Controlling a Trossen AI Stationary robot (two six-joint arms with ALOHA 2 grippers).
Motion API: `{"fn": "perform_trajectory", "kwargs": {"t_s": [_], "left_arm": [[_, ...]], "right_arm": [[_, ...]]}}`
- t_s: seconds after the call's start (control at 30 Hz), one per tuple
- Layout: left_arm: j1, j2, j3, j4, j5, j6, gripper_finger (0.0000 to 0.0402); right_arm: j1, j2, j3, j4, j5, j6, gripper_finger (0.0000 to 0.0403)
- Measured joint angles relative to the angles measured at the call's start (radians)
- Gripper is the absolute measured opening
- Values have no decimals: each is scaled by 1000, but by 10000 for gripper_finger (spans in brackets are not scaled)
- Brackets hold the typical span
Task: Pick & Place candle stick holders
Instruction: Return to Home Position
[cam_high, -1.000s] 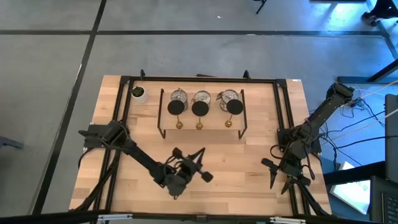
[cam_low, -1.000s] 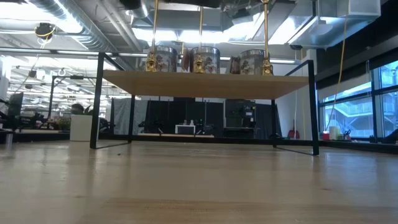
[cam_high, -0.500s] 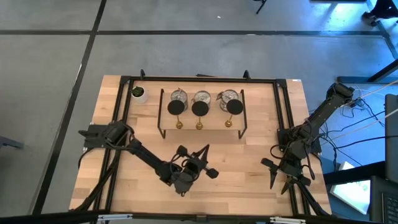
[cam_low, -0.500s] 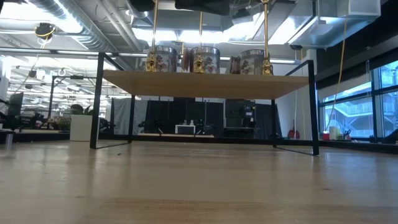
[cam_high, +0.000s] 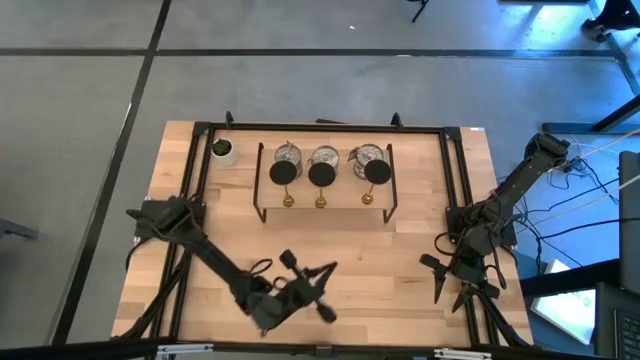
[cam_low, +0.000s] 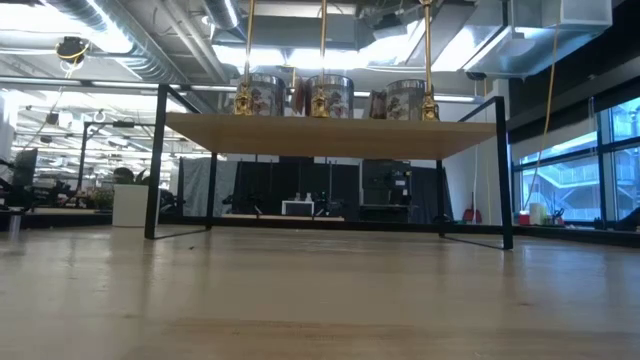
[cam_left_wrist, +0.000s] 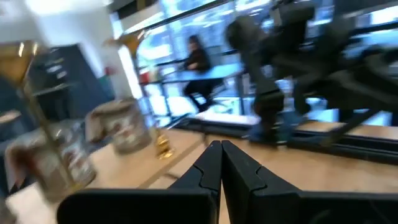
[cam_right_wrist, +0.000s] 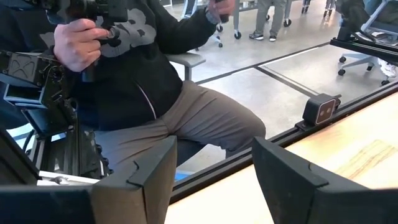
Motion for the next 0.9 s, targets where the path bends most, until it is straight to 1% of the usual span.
{"fn": "perform_trajectory", "kwargs": {"t_s": [0.07, 0.2, 0.23, 0.3, 0.37, 0.43, 0.5, 0.57, 0.7, 0.77, 0.9], "left_arm": [[-31, -29, 0, -3, 27, 63, 1], [-65, -116, -1, -4, 42, 228, 1], [-66, -142, -1, -2, 70, 268, 1], [-64, -184, 1, -9, 170, 347, 1], [-60, -214, 0, -74, 271, 377, 1], [-55, -234, 0, -189, 313, 335, 1], [-52, -246, -7, -309, 297, 251, 1], [-43, -251, -33, -381, 287, 171, 1], [-25, -270, -95, -412, 289, 76, 1], [-19, -292, -127, -424, 300, 35, 1], [-21, -334, -193, -449, 377, -36, 1]], "right_arm": [[0, 0, 0, 0, 0, -1, 211], [-17, -8, 0, 13, 5, -24, 211], [-26, -11, 0, 23, 6, -27, 211], [-48, -19, 5, 31, 9, -27, 211], [-66, -26, 15, 27, 16, -22, 211], [-79, -33, 26, 13, 17, -12, 211], [-88, -39, 37, -2, 19, -18, 211], [-95, -46, 44, -12, 49, -27, 211], [-104, -56, 54, -27, 157, -22, 211], [-103, -56, 53, -38, 171, -21, 211], [-98, -56, 53, -41, 170, -19, 211]]}}
